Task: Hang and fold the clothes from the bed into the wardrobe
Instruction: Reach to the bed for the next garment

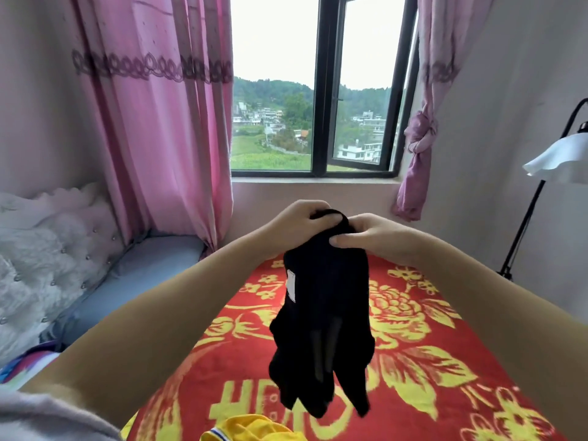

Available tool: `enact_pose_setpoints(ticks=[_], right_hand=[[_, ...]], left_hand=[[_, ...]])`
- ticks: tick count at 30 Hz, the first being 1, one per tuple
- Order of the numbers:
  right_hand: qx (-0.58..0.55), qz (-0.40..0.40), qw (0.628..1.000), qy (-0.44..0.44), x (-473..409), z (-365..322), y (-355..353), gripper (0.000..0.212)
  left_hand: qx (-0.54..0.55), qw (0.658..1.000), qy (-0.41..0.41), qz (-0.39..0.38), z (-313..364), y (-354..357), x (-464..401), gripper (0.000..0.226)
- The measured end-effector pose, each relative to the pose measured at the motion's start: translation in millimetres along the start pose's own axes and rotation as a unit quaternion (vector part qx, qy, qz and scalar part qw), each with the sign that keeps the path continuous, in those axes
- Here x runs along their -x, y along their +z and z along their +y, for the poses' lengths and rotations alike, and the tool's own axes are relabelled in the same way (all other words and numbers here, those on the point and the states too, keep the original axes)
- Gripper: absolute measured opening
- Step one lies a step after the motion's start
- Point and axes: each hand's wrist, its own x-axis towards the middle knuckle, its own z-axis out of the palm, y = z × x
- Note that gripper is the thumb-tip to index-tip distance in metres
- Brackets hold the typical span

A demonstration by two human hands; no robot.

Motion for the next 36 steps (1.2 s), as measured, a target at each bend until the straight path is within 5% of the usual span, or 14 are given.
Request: enact_pose_setpoints(ticks=[5,8,11,18,24,30,34,36], right_hand=[[-0.022,0.222,0.972,-0.069,-8.5,-3.4,-6.5,0.014],[-0.073,0.308,0.943,-0.104,-11.9,-3.9,-15.8,0.012],[-0.147,0.356,0.914,-0.124,-10.8,-1.0,-24.3,0.019],[-0.162,0.395,0.901,-0.079,3.9,22.0,-49.2,0.009],[-0.151,0.269,0.951,0.025,29.2,45.7,-67.2,0.016],[-0.022,0.234,0.971,0.054,43.0,53.4,-75.7,0.011],[0.239,0.303,0.917,0.103,32.3,59.8,-66.5,0.023],[0.27,0.322,0.899,0.12,20.2,56.0,-48.2,0.028]], left_hand=[[0.118,0.991,-0.05,-0.032,-21.8,7.0,5.2,0.022],[0.083,0.987,-0.126,-0.05,-58.4,19.5,16.2,0.024],[0.057,0.977,-0.206,0.009,-95.4,22.0,25.7,0.016],[0.187,0.929,-0.273,0.163,-128.8,-19.6,32.4,0.02],[0.198,0.936,-0.209,0.203,-127.7,-47.0,36.5,0.02],[0.177,0.936,-0.292,0.086,-109.9,-61.5,29.4,0.031],[0.249,0.895,-0.368,0.032,-95.3,-57.0,26.2,0.035],[0.281,0.889,-0.358,0.042,-80.0,-37.9,20.4,0.028]])
